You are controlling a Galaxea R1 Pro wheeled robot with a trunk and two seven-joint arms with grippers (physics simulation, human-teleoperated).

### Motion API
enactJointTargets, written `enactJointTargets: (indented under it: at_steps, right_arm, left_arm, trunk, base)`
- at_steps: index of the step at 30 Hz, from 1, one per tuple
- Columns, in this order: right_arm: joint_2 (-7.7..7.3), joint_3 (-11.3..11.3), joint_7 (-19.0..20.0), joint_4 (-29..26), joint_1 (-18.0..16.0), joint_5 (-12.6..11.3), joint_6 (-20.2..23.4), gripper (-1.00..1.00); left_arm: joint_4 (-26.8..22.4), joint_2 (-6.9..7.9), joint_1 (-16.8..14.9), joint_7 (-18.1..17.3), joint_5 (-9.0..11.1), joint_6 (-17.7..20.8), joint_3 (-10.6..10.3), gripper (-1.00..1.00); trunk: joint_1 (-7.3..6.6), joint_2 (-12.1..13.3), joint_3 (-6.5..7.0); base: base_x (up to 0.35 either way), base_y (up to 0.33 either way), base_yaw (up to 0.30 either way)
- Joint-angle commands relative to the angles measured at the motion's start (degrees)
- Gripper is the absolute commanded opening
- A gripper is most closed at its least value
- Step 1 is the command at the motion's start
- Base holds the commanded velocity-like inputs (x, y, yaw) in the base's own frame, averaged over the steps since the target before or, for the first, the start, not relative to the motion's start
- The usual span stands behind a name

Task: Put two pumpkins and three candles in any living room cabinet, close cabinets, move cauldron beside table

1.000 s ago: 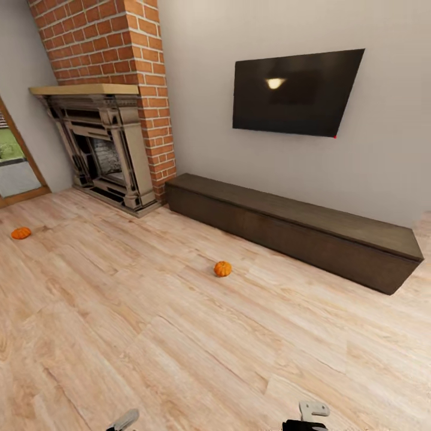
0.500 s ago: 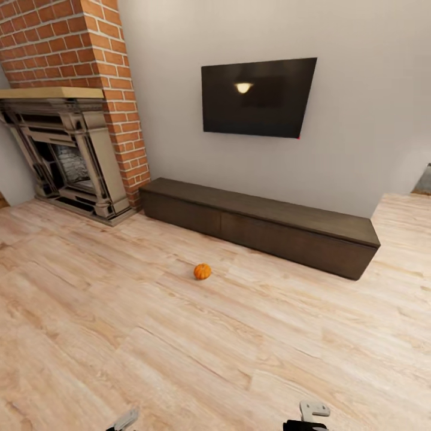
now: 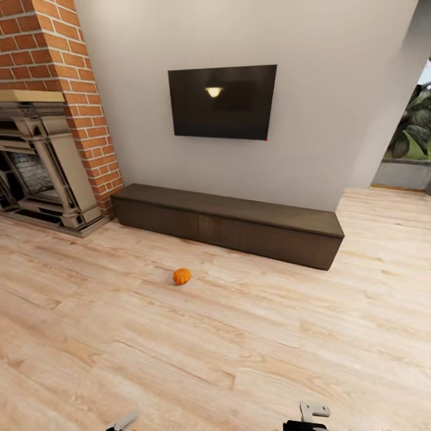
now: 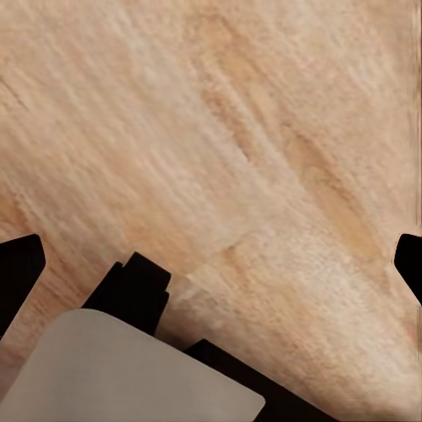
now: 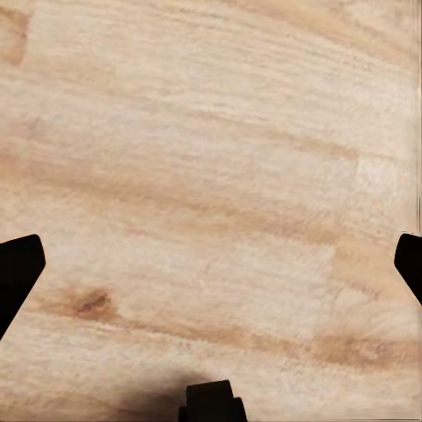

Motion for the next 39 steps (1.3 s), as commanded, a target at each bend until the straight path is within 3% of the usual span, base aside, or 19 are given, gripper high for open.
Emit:
enactJointTargets:
  at_steps: [1,39]
  right_arm:
    - [0.01,0.5,-0.1,0.1,0.0,-0.6,-0.2,1.00]
    - [0.10,0.5,-0.1,0.1,0.0,-0.6,-0.2,1.00]
  left_arm:
    - [-0.1,-0.01,0.0,0.3,-0.1,0.3,0.2,1.00]
    - [-0.2,-0.13,0.0,0.2,-0.1,0.3,0.1,1.00]
  trunk:
    - [-0.01,0.0,0.01]
    - [-0.01,0.0,2.18]
  base:
    - [0.000,0.000,-0.273]
    - [0.000,0.000,-0.269]
